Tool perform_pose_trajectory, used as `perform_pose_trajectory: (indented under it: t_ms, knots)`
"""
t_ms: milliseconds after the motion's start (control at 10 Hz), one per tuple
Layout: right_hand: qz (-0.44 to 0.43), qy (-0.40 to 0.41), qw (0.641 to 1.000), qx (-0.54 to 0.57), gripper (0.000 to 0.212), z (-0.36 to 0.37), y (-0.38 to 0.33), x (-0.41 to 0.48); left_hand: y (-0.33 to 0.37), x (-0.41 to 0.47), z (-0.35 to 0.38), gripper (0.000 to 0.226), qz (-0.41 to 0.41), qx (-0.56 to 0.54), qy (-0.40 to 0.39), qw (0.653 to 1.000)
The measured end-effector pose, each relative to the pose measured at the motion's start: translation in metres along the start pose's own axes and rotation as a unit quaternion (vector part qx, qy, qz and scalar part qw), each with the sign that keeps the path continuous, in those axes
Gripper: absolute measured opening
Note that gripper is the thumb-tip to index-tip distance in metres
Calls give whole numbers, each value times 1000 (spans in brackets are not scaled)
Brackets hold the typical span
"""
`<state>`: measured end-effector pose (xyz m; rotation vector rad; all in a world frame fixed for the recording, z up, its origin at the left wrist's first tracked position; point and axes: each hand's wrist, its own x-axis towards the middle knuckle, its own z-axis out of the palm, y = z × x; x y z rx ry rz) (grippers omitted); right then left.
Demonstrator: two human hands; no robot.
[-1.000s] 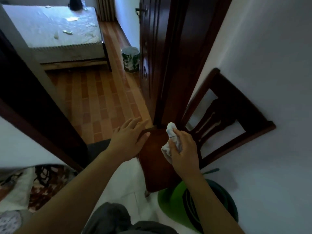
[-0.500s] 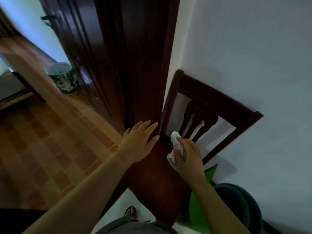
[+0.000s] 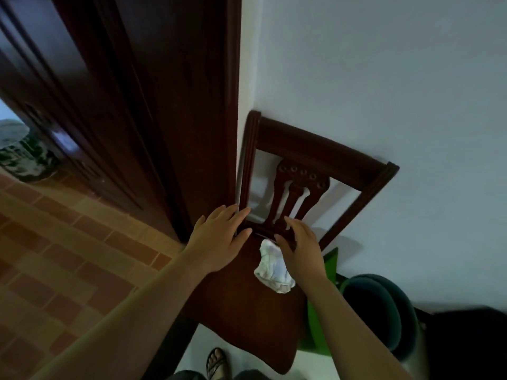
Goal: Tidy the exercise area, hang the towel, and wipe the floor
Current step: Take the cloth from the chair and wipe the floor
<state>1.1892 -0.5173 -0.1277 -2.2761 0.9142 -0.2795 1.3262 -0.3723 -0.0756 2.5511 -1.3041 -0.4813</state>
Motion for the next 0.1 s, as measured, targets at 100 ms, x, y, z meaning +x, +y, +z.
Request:
perform_pose_trajectory:
  t_ms: [100]
  knots:
    - [-8, 18, 1000, -13, 49, -11, -9, 2, -2, 9, -2, 55, 13, -9, 7, 1000]
